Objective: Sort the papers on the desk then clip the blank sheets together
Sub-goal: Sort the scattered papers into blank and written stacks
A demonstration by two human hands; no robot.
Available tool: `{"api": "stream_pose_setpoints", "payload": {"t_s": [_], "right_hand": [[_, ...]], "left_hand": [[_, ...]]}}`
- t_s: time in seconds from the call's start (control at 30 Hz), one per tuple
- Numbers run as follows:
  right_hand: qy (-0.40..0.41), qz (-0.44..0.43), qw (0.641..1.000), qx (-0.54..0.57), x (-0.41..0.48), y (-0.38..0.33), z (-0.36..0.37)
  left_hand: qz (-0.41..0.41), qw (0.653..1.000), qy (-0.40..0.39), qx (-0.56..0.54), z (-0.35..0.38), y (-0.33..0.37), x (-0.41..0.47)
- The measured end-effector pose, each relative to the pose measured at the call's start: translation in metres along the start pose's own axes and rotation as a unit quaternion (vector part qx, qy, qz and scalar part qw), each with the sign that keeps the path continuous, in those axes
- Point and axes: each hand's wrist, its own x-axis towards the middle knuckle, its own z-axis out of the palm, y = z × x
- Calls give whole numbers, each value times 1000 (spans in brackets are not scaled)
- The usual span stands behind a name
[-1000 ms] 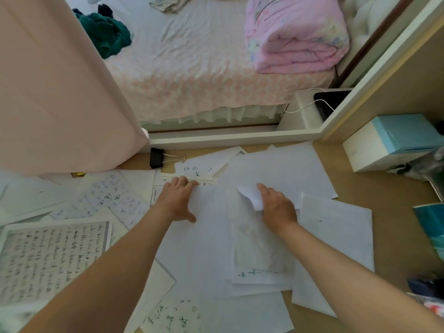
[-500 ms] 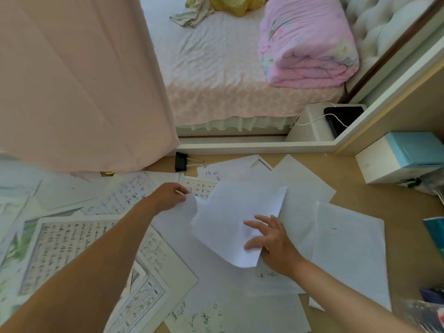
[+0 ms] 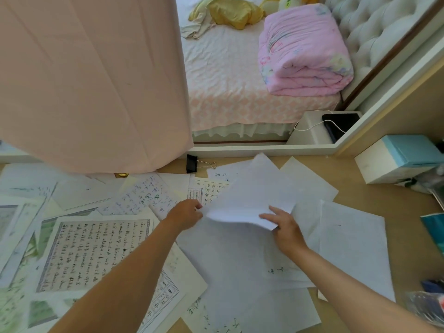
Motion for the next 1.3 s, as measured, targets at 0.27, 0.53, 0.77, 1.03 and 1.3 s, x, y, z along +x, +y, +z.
{"api": "stream_pose_setpoints", "payload": {"t_s": [0.27,0.53,0.77,1.03,1.3], "right_hand": [[-202,-219,939,-170,-22,-7,10],[-324,-134,887,-300,-27,-28,16],[-68,66,985,143,-16,-54,16],[-74,185,908,368,-16,-61,1],[-55,229,925,297,-40,-55,-12]], "left_hand": [[-157,966,-82,-188,-21,-7,-26],[-143,925,-15,-351,8,-33,-70],[-13,903,55,-425,8,-10,-107],[-45,799,125,-586,-15,-11,-117],[-30,921,23,-389,14,16,-105]]}}
